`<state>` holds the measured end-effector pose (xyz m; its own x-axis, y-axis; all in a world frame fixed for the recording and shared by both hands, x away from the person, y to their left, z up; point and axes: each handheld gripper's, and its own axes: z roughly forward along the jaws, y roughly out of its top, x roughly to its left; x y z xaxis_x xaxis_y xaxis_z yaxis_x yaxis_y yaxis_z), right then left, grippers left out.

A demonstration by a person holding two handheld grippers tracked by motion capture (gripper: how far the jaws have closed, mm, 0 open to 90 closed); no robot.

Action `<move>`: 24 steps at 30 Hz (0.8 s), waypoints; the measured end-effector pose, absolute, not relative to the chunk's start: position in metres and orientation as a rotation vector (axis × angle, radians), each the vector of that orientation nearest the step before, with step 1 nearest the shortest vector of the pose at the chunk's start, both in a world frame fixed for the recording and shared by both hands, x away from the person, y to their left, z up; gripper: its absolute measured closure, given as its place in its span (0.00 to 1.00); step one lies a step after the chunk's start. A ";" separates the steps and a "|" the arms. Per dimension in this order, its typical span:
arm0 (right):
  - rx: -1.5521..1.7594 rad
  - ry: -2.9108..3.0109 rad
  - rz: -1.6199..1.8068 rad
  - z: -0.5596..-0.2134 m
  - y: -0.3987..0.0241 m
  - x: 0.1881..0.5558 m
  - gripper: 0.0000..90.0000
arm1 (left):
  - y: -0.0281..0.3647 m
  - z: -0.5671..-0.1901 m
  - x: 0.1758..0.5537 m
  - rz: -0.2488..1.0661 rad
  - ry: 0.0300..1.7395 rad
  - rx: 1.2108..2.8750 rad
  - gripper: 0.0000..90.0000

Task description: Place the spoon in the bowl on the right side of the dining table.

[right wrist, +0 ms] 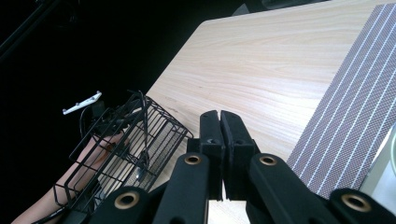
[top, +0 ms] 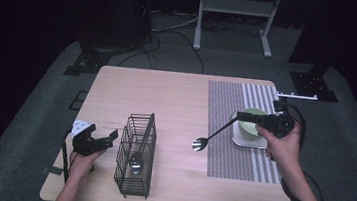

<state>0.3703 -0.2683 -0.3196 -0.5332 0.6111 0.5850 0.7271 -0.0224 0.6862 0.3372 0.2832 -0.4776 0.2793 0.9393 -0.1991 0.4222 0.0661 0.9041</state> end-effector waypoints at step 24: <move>-1.543 -2.077 -1.630 -0.322 -0.287 0.374 0.98 | 0.283 -0.478 0.337 0.640 1.311 1.529 0.00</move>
